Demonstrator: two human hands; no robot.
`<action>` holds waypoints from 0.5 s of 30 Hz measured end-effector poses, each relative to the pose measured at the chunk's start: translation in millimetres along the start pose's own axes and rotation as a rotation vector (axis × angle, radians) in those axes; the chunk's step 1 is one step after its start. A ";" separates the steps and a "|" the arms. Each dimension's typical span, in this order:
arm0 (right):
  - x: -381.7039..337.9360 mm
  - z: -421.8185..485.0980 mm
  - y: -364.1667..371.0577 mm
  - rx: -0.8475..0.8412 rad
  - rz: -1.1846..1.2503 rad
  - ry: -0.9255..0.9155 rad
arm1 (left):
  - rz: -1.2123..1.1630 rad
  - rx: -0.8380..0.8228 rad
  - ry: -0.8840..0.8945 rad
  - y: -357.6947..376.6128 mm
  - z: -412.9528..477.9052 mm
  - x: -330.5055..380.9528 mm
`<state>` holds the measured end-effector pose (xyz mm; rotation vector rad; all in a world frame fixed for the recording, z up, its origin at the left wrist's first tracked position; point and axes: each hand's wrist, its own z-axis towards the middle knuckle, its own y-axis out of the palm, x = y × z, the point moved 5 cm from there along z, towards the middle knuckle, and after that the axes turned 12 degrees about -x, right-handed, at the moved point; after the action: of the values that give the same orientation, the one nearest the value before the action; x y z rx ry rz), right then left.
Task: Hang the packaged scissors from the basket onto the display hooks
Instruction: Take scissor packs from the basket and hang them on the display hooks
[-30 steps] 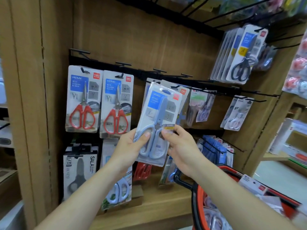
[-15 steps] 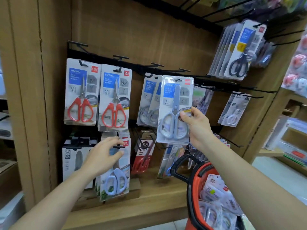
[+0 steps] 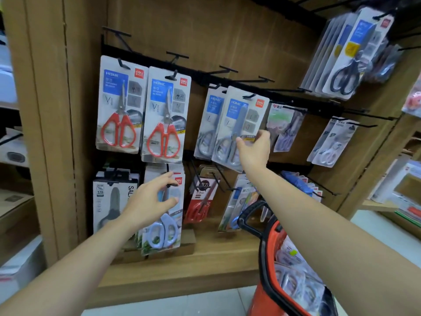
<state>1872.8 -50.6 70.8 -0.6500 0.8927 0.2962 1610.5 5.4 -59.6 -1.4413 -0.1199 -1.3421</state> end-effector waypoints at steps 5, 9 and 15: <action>-18.1 -24.9 11.8 0.216 -0.534 -0.302 | 0.009 0.020 -0.004 2.8 2.1 -4.9; -18.3 -25.6 29.5 0.202 -0.653 -0.342 | 0.011 0.037 0.006 3.4 3.7 -6.4; -5.5 -6.1 52.8 0.001 -0.920 -0.366 | 0.022 0.064 0.001 2.4 7.5 -6.4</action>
<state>1839.6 -13.7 51.3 -0.9012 0.1842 -0.4047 1614.7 13.6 -64.0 -1.3849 -0.1445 -1.3093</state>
